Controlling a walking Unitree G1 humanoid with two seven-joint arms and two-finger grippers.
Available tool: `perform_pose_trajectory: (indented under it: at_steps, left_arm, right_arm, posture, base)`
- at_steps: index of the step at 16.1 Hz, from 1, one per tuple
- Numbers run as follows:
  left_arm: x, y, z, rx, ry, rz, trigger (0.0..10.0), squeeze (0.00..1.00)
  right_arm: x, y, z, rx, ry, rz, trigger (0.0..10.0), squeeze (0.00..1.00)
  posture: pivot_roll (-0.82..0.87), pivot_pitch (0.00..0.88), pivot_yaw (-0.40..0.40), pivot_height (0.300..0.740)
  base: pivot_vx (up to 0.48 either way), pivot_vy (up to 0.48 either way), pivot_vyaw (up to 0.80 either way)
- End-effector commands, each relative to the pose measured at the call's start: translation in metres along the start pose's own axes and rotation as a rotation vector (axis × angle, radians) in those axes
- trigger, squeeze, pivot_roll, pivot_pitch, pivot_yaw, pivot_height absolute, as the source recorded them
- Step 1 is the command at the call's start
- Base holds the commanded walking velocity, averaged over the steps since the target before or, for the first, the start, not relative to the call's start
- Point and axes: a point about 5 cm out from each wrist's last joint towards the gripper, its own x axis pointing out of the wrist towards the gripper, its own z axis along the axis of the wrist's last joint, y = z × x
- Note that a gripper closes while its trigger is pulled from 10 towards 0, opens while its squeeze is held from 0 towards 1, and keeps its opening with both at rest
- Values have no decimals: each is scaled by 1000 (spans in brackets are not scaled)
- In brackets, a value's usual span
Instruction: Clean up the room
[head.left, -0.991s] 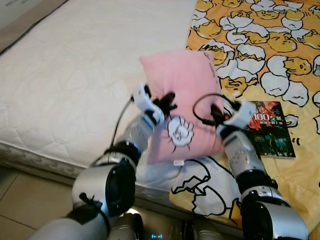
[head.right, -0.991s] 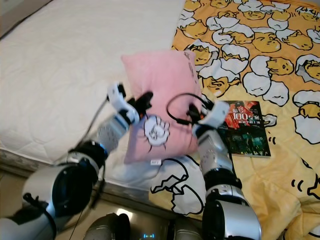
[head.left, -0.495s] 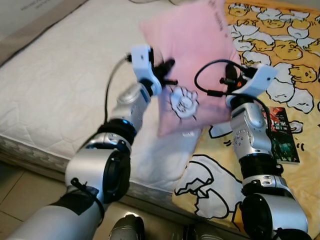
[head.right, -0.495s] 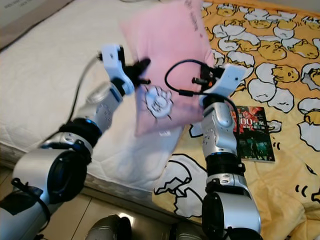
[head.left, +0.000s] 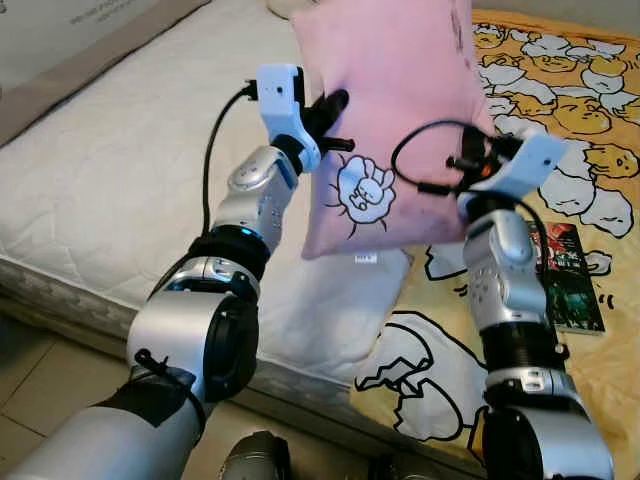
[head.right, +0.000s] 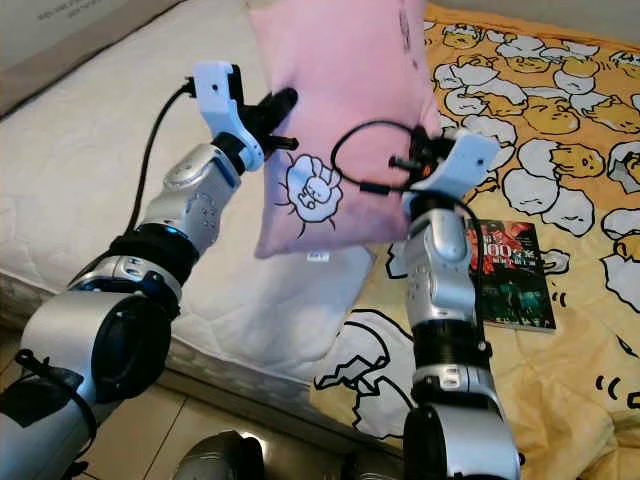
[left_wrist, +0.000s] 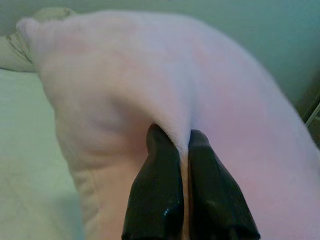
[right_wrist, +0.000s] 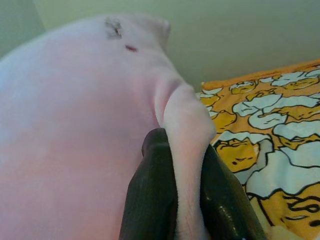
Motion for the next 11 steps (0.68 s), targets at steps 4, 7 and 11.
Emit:
perform_pose_trajectory:
  at_steps: [4, 7, 11]
  left_arm:
    - [-11, 9, -9, 116, 11, -1, 10000, 0]
    - [-14, 13, -12, 99, 24, 18, 10000, 0]
    - [-14, 12, -12, 94, 21, 24, 10000, 0]
  right_arm:
    - [-13, -20, 11, -91, -59, -88, 10000, 0]
    - [-21, -24, 5, -90, -38, -115, 10000, 0]
    - [-23, -24, 5, -97, -33, -126, 10000, 0]
  posture:
    - [6, 0, 26, 740]
    - [4, 0, 26, 740]
    - [2, 0, 25, 740]
  base:
    - [0, 120, 0]
    - [0, 480, 0]
    - [0, 480, 0]
